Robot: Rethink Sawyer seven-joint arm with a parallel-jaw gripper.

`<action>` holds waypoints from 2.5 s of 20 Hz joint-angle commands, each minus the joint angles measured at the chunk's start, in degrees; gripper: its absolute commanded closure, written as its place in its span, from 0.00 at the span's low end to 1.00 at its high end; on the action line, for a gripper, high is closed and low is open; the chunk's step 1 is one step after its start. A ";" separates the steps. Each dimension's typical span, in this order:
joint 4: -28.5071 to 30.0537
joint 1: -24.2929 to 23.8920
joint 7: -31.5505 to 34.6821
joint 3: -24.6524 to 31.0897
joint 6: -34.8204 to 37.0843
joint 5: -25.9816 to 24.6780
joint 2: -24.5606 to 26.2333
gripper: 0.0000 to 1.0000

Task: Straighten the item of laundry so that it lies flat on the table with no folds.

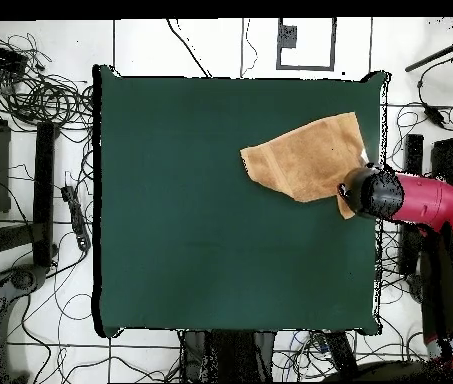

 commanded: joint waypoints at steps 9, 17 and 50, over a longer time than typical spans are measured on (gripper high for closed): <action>3.63 0.86 -0.92 3.86 -2.75 -1.49 3.79 1.00; 3.41 0.97 -0.80 4.16 -1.22 -0.37 4.11 1.00; 8.09 4.04 7.21 -1.65 13.59 13.14 0.71 1.00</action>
